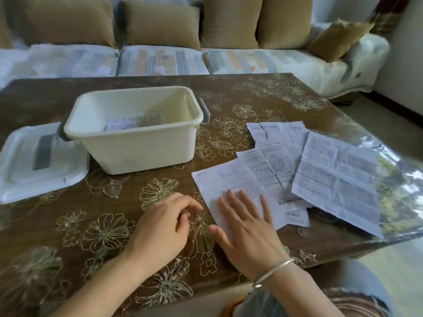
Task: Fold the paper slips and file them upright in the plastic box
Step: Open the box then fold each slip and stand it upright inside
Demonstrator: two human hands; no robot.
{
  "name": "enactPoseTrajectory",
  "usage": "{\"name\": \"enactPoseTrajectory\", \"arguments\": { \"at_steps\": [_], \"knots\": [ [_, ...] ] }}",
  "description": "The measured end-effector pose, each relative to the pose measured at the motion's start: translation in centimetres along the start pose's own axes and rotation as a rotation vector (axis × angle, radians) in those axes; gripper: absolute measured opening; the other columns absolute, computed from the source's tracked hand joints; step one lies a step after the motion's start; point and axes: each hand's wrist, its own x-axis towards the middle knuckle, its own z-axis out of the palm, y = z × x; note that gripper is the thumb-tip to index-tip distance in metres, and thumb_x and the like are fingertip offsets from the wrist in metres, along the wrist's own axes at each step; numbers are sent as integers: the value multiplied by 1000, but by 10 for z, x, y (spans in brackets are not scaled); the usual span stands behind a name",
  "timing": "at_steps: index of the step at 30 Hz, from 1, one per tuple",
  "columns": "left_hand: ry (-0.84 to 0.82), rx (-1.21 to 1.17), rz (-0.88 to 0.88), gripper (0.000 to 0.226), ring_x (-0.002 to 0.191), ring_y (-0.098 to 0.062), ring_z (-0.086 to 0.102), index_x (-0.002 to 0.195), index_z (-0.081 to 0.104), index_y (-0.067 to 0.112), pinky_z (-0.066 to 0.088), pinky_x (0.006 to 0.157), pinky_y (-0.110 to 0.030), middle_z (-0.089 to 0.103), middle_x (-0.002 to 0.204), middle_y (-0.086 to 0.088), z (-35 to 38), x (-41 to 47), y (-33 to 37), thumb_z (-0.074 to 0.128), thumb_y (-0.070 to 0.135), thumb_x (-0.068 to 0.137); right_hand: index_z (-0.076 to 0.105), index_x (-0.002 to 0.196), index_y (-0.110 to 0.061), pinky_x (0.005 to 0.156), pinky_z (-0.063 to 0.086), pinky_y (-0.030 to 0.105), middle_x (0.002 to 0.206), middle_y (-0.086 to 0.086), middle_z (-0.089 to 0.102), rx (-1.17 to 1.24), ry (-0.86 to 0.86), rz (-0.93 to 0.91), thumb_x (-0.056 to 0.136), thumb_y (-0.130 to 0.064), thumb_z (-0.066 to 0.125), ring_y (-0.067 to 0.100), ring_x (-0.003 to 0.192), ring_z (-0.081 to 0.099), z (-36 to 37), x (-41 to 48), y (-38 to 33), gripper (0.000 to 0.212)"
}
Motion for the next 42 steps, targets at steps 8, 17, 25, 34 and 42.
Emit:
{"name": "enactPoseTrajectory", "arguments": {
  "at_steps": [8,17,25,34,42],
  "knots": [
    [-53,89,87,77,135,17,15,133,46,43,13,115,-17,30,141,34,-6,-34,-37,49,84,68,10,153,-21,107,18,14,151,-1,35,457,-39,-134,93,-36,33,11,137,26,0,2,-46,66],
    [2,299,212,61,116,-3,60,118,68,27,19,113,-24,66,124,10,-11,-41,-36,56,69,76,58,125,-32,93,47,23,126,-18,57,322,-16,-277,78,-65,56,2,115,49,-8,-4,-8,57],
    [123,94,112,33,87,-4,60,89,72,32,47,81,-23,68,87,21,-15,-49,-43,53,58,82,36,136,-38,89,49,27,119,-19,59,293,102,-349,76,-55,59,0,103,57,-5,-13,-5,66],
    [68,-309,-19,46,95,-2,64,117,59,37,43,82,-8,66,109,24,-28,-66,-42,64,59,78,42,131,-44,73,56,26,95,-26,61,580,140,-172,78,-40,71,5,89,62,5,-8,-8,61],
    [-23,-172,66,64,114,-1,53,132,50,44,38,90,-5,53,122,27,-30,-67,-50,74,12,83,50,126,-37,63,51,29,86,-24,65,546,91,10,84,-45,62,3,68,58,8,16,-16,44]
  ]
}}
